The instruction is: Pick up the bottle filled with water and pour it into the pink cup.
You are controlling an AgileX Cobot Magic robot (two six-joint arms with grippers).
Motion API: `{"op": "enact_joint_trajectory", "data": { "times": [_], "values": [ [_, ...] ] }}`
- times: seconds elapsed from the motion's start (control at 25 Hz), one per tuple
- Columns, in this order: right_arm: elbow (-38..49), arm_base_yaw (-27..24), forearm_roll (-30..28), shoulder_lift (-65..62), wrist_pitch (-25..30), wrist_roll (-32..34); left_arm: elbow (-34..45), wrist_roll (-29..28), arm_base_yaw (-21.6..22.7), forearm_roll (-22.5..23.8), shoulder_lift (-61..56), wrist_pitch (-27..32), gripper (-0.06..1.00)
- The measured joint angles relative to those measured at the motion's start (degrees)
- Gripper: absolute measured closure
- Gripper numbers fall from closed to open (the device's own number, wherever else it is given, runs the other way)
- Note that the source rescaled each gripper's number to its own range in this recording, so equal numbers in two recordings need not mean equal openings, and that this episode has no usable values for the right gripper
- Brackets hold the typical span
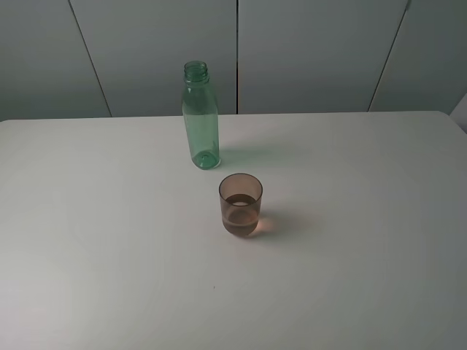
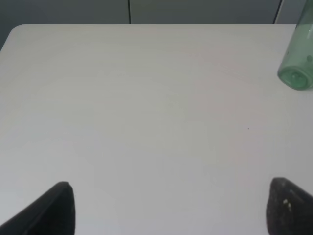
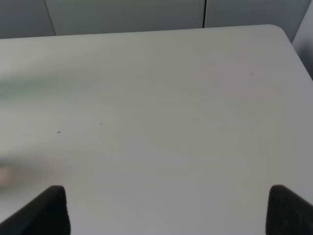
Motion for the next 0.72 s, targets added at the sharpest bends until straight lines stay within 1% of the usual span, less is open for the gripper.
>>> {"op": "enact_joint_trajectory", "data": {
  "times": [0.08, 0.32, 0.52, 0.72],
  "values": [
    [0.00, 0.00, 0.00, 0.00, 0.00, 0.00, 0.00, 0.08, 0.00, 0.00, 0.00, 0.00, -0.06],
    [0.00, 0.00, 0.00, 0.00, 0.00, 0.00, 0.00, 0.22, 0.00, 2.03, 0.00, 0.00, -0.06],
    [0.00, 0.00, 0.00, 0.00, 0.00, 0.00, 0.00, 0.22, -2.75, 2.28, 0.00, 0.00, -0.06],
    [0.00, 0.00, 0.00, 0.00, 0.00, 0.00, 0.00, 0.22, -3.24, 2.42, 0.00, 0.00, -0.06]
  ]
}}
